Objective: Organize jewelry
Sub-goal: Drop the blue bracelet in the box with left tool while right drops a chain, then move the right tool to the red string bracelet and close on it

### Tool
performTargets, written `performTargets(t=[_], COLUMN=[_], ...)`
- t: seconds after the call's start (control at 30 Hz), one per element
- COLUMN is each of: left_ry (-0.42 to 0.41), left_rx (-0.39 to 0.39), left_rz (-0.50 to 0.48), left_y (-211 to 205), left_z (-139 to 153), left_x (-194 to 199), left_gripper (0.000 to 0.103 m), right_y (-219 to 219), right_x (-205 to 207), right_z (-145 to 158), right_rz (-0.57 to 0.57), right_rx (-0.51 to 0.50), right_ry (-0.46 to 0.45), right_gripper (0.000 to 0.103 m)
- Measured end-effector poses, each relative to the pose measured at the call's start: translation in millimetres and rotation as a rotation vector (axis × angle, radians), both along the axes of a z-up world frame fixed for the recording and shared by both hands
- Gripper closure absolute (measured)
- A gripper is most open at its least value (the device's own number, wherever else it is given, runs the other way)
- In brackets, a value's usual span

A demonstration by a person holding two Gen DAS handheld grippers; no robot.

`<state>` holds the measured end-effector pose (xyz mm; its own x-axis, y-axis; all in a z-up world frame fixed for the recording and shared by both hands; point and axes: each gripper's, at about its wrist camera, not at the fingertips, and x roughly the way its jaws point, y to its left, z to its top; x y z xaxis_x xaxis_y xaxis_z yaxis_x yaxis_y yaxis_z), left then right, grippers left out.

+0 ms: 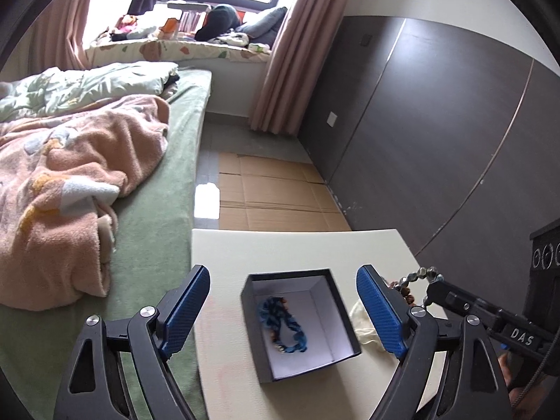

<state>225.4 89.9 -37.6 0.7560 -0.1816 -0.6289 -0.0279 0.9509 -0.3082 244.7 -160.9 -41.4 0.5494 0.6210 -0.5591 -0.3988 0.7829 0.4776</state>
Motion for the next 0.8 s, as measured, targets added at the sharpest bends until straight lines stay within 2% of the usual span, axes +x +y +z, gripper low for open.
performTargets(t=[0.23, 0.33, 0.37, 0.4, 0.47, 0.57, 0.7, 0.8], left_ry=[-0.025, -0.012, -0.01, -0.009, -0.01, -0.012, -0.002, 0.017], left_rx=[-0.005, -0.012, -0.01, -0.005, 0.001, -0.015, 0.023, 0.023], left_rz=[0.076, 0.086, 0.088, 0.091, 0.094, 0.07, 0.021, -0.033], left_y=[24.2, 27.0, 26.9, 26.0, 24.2, 17.0, -4.5, -22.1], left_z=[-2.8, -5.1, -5.0, -4.6, -4.0, -2.9, -2.2, -2.0], left_x=[-16.1, -16.8, -16.6, -16.4, -15.5, -15.0, -11.9, -8.3], left_gripper=[0.016, 0.016, 0.016, 0.016, 0.015, 0.015, 0.015, 0.015], right_y=[43.0, 61.7, 65.1, 64.5, 57.2, 30.7, -15.4, -48.4], right_x=[7.5, 13.9, 16.6, 16.3, 14.5, 7.9, 0.5, -5.7], right_z=[8.9, 9.3, 8.0, 7.2, 7.7, 7.1, -0.3, -5.5], right_rz=[0.079, 0.088, 0.093, 0.092, 0.058, -0.006, -0.121, -0.208], right_rx=[-0.012, -0.06, -0.077, -0.086, -0.079, -0.071, -0.047, -0.001], right_ry=[-0.014, -0.007, 0.005, 0.016, 0.006, 0.004, 0.038, 0.055], right_gripper=[0.093, 0.09, 0.075, 0.049, 0.035, 0.035, 0.035, 0.035])
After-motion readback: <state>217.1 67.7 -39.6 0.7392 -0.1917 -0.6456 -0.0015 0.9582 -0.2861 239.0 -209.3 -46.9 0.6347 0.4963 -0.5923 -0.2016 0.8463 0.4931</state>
